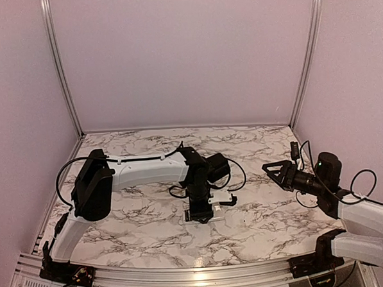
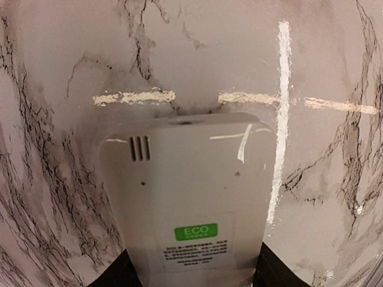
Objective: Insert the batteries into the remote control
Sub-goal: Place the remote control without the battery cover at the center of the board.
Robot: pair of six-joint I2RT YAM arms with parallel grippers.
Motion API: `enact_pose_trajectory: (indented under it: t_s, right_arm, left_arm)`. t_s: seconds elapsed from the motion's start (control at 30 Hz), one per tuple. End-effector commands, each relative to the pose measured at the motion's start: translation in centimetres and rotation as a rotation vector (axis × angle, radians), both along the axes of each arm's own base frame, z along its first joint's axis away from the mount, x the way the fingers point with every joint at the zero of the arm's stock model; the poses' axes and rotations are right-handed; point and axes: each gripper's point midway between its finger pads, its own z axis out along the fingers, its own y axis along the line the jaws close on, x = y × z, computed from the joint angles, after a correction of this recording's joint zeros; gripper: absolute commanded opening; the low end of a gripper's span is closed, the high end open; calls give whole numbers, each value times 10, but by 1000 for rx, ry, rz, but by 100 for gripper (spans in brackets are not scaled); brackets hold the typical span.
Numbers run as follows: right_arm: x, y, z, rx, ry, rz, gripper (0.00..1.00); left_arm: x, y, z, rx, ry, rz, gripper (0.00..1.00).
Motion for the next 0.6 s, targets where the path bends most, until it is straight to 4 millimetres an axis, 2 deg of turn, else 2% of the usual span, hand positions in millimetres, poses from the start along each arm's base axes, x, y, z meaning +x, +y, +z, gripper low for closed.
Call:
enact_pose_trajectory:
  t_s: [0.0,0.17,0.33,0.4,0.5,0.57]
  right_arm:
    - [2,-2,5,1,-17,-5,79]
    - [2,-2,6,7,-16,-5,79]
    - [2,-1,9,7,-37,-1,79]
    - [2,-1,10,4,-40,2,80]
    - [2,-1,10,3,-42,5,80]
    - [2,-1,10,3,-45,4,80]
  left_arm:
    - [-7,4,-14,48,38,-29,36]
    - [-12,5,-20,63,51,-49,45]
    - [-5,5,-18,72,23,-20,67]
    - [-4,3,-11,58,18,-13,75]
    - [-2,-1,4,25,-2,-1,96]
    - [2,-4,20,-8,-26,14,99]
